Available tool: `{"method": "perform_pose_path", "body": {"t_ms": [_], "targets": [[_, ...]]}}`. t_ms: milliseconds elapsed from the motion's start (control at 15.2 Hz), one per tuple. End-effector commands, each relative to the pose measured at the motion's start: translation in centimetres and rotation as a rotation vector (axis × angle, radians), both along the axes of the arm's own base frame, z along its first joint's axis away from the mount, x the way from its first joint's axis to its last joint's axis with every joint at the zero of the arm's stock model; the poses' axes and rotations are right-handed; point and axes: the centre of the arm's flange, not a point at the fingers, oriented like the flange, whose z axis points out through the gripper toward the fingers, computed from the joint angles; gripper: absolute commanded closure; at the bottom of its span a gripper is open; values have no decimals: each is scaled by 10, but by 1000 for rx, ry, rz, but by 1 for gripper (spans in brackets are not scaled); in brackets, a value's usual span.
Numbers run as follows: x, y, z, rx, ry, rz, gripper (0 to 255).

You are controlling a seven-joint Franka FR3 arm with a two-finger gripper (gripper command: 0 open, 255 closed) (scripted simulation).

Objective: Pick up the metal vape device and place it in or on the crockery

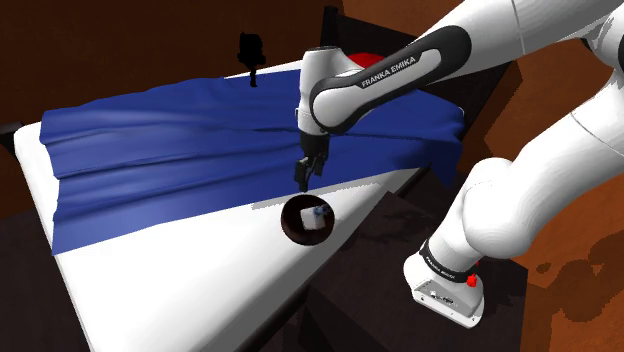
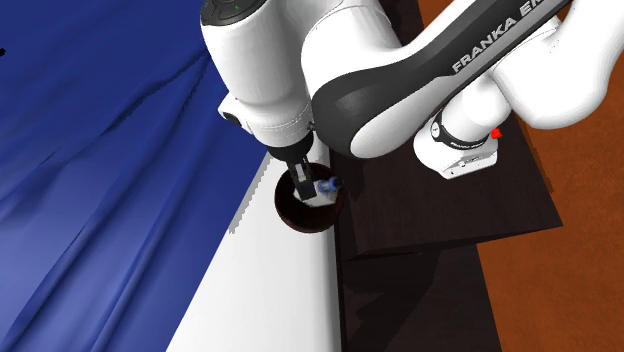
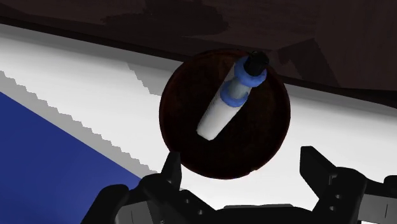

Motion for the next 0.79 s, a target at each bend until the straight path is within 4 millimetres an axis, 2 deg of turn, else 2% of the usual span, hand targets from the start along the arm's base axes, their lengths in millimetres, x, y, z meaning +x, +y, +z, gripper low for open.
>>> {"method": "perform_pose_path", "body": {"t_ms": [0, 264, 726], "targets": [[0, 0, 0, 0, 0, 0, 0], [6, -4, 50, 0, 0, 0, 0], [6, -4, 50, 0, 0, 0, 0]]}}
